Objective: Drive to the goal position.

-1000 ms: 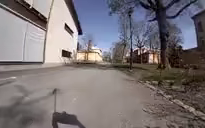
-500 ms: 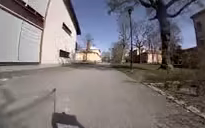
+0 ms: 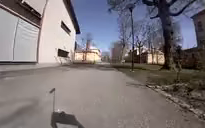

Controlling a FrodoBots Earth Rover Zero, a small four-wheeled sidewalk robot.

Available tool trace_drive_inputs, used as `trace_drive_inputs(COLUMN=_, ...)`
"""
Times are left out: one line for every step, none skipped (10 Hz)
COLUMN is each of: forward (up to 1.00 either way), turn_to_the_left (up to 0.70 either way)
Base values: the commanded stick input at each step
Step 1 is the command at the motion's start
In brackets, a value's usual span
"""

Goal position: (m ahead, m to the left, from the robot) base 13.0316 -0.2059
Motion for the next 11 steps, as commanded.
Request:
trace_drive_inputs(forward=0.85, turn_to_the_left=0.0)
trace_drive_inputs(forward=0.85, turn_to_the_left=0.0)
trace_drive_inputs(forward=0.85, turn_to_the_left=0.0)
trace_drive_inputs(forward=0.85, turn_to_the_left=0.0)
trace_drive_inputs(forward=0.85, turn_to_the_left=0.0)
trace_drive_inputs(forward=0.85, turn_to_the_left=0.0)
trace_drive_inputs(forward=0.85, turn_to_the_left=0.0)
trace_drive_inputs(forward=0.85, turn_to_the_left=0.0)
trace_drive_inputs(forward=0.85, turn_to_the_left=0.0)
trace_drive_inputs(forward=0.85, turn_to_the_left=0.0)
trace_drive_inputs(forward=0.85, turn_to_the_left=0.0)
